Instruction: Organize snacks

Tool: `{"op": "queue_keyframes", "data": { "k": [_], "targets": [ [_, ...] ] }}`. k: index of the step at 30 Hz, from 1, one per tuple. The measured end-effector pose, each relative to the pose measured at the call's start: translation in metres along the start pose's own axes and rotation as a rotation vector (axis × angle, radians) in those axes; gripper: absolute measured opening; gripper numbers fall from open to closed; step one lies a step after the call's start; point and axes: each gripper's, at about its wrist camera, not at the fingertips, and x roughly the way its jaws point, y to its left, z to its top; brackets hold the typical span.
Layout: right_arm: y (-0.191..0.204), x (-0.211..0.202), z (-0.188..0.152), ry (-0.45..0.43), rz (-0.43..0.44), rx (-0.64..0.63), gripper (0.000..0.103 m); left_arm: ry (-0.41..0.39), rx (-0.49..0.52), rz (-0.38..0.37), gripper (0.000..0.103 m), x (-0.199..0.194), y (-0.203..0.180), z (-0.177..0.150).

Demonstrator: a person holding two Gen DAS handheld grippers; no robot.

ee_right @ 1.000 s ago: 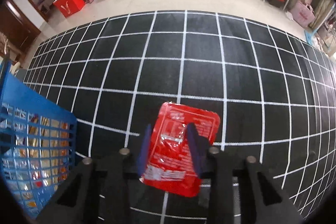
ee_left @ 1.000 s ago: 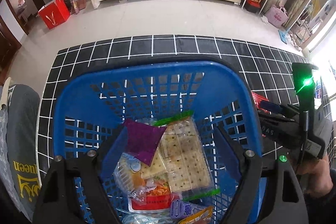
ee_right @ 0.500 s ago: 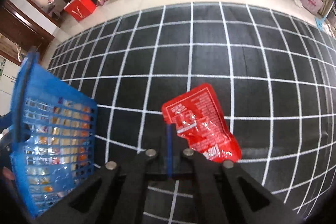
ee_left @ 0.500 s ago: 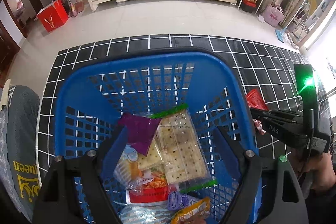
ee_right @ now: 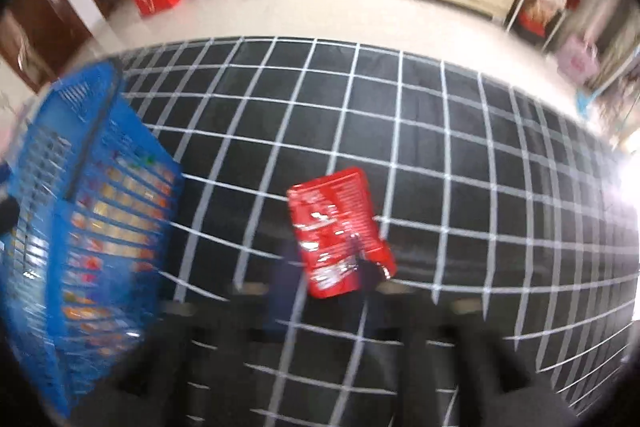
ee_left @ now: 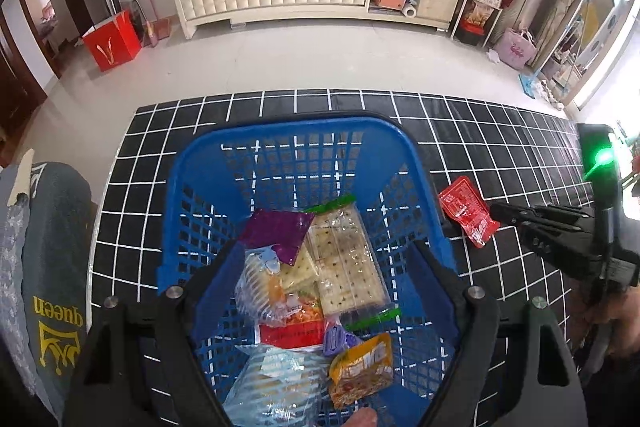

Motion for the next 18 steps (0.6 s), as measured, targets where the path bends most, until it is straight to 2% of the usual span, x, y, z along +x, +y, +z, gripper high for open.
{"op": "queue_keyframes", "data": {
  "k": [1,2,5,11,15,18],
  "targets": [
    [0.0,0.002,0.0,-0.013,-0.014,-0.015,0.097,-0.001,0.003,0.007,0.081,0.0,-0.001,0.0],
    [-0.004,0.0,-0.001,-0.027,-0.012,-0.017,0.099,-0.003,0.004,0.015,0.081,0.002,-0.001,-0.001],
    [-0.009,0.011,0.003,-0.003,-0.015,-0.007,0.099,0.007,-0.009,0.003,0.081,0.008,-0.003,-0.002],
    [-0.021,0.048,0.007,0.097,-0.017,-0.005,0.099,0.041,-0.029,-0.01,0.081,0.027,-0.003,0.001],
    [-0.026,0.064,0.004,0.139,0.015,-0.011,0.101,0.051,0.007,0.024,0.081,0.039,-0.007,0.001],
    [-0.02,0.064,-0.005,0.095,0.004,-0.059,0.1,0.064,0.012,0.014,0.081,0.046,-0.006,0.0]
  ]
}}
